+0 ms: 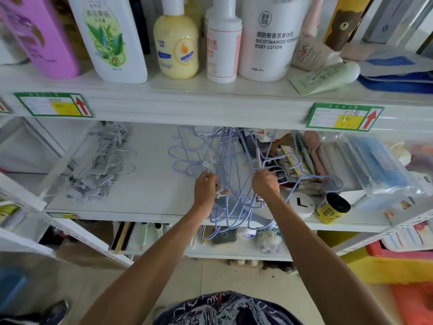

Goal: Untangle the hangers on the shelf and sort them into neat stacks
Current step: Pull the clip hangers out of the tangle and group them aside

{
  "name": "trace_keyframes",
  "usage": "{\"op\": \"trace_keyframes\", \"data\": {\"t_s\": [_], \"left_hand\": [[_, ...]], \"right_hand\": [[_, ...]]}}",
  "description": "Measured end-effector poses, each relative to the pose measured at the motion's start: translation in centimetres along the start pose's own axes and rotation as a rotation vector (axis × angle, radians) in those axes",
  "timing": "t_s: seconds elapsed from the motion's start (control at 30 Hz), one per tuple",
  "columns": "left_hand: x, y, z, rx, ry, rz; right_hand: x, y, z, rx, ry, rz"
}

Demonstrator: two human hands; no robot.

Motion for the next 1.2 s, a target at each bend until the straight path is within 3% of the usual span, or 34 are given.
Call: {"op": "trace_keyframes", "data": {"t_s": [0.27,0.43,0.57,0.77,0.93,1.2], "left_hand": [[0.9,1.6,-0.9,-0.157,0.194,-0.037],[1.8,2.4,-2.4,-0.123,0.377,-0.04],[2.2,1.2,-4.4,-0.115,0.314,-0.181],[1.5,-0.9,-5.5,-0.084,0.156,-0.03],[0.1,-3.1,-5.1,0.067,0.057,-0.029],[-0.3,-3.6,-6.3,0.086,0.075,0.052]], "right_hand": [[0.5,-0.4,0.3,-0.029,-0.001,0.028],[0.7,-0.3,0.6,-0.019,-0.001,0.023],[1.1,-0.2,0.8,-0.007,-0.009,0.016],[1.1,-0.3,0.6,-0.054,0.031,0.089],[0.7,-0.3,1.8,-0.044,0.012,0.043],[1.2,-0.3,1.3,-0.059,-0.05,-0.062]]}}
Point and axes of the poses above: each hand's wrist, its own z-axis away from the middle knuckle, its own y-axis out of the back of the hand, x = y × z, the point moved 3 cm from there along -z, towards the middle knuckle, and after that the axes turned 4 degrees about -y, right-handed, at the moved point
